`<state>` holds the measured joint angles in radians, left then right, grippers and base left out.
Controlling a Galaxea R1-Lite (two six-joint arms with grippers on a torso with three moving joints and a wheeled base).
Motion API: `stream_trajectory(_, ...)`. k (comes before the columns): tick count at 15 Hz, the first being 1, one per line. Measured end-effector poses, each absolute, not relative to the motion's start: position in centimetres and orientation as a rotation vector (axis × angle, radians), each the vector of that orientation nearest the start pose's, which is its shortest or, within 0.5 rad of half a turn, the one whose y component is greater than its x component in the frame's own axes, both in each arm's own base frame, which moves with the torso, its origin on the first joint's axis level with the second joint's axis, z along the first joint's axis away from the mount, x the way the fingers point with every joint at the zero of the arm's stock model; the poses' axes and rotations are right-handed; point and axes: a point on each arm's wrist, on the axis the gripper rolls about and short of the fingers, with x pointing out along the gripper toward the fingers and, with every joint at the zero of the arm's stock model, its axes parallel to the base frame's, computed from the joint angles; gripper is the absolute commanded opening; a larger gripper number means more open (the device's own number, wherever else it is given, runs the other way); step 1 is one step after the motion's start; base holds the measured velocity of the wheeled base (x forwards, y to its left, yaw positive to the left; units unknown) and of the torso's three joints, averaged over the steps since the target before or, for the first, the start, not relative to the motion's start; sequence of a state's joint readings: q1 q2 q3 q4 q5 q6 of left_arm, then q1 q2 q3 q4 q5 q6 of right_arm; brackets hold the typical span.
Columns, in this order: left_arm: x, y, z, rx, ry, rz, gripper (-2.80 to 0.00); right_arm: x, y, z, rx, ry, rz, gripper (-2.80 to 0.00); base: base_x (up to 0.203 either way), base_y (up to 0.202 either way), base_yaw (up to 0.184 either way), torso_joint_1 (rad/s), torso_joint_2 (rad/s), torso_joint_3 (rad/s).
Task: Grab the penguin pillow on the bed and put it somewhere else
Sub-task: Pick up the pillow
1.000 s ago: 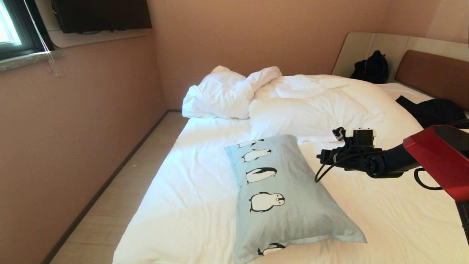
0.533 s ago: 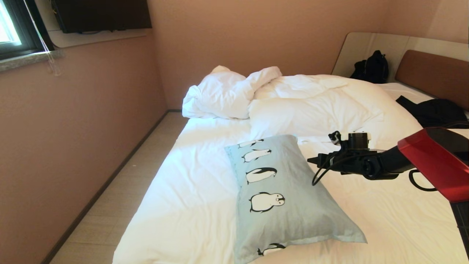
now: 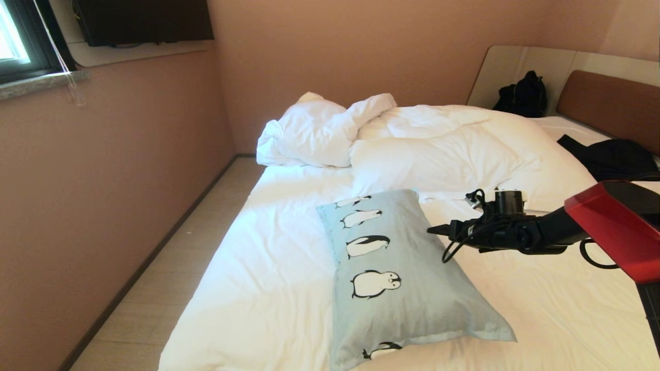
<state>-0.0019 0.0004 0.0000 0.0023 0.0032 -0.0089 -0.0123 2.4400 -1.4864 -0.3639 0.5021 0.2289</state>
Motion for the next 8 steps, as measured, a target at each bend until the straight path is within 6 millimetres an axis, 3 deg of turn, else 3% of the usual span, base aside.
stream_trajectory(8, -2.3, 0.0, 7.5, -0.009, 0.002, 0.002, -2.80, 46.8, 1.5, 3.4, 0.399, 0.717, 0.496, 0.00, 0.000, 0.000, 0.000, 0.000, 0.00, 0.000)
